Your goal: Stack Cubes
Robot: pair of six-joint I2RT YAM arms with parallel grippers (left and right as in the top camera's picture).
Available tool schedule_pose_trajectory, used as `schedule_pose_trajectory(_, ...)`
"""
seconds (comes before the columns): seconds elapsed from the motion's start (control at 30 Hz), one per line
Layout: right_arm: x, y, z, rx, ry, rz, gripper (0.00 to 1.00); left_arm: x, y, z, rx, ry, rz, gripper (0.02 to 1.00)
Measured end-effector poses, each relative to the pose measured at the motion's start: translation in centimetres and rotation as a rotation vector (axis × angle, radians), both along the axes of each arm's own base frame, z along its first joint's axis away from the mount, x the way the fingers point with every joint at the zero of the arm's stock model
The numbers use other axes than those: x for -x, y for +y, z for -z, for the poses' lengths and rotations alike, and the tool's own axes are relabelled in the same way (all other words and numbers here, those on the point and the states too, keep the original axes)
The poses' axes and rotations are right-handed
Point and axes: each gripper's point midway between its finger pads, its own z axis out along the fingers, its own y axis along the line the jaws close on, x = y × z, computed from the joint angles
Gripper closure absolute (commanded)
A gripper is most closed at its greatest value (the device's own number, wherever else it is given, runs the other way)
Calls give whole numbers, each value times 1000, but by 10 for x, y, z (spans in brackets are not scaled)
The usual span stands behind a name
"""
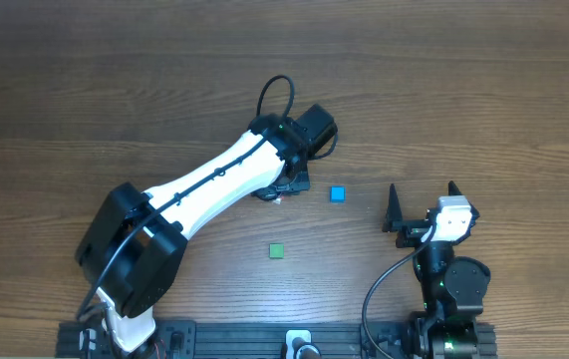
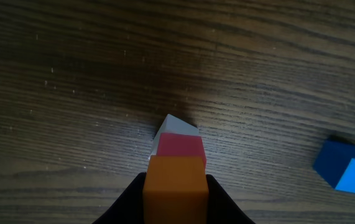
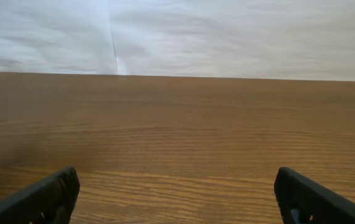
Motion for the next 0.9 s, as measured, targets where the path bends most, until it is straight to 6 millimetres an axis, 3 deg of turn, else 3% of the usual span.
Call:
schedule_pose_trajectory(0.13, 0, 0, 0, 0, 0, 0, 7, 0, 0, 0, 0, 0, -3, 641)
schedule_pose_trajectory(0.43, 0, 0, 0, 0, 0, 0, 7, 0, 0, 0, 2, -1, -8, 511)
schedule_pose_trajectory(0.57, 0, 0, 0, 0, 0, 0, 7, 0, 0, 0, 1, -1, -5, 321)
schedule_pose_trajectory(0.67, 0, 0, 0, 0, 0, 0, 7, -3, -2, 0, 11, -11, -15, 235)
schedule_pose_trajectory(0.8, 0, 0, 0, 0, 0, 0, 9, -22, -3, -2, 54, -56, -48, 112)
schedule_pose_trajectory(0.9, 0, 0, 0, 0, 0, 0, 9, -45, 8, -6, 86, -101, -105, 64)
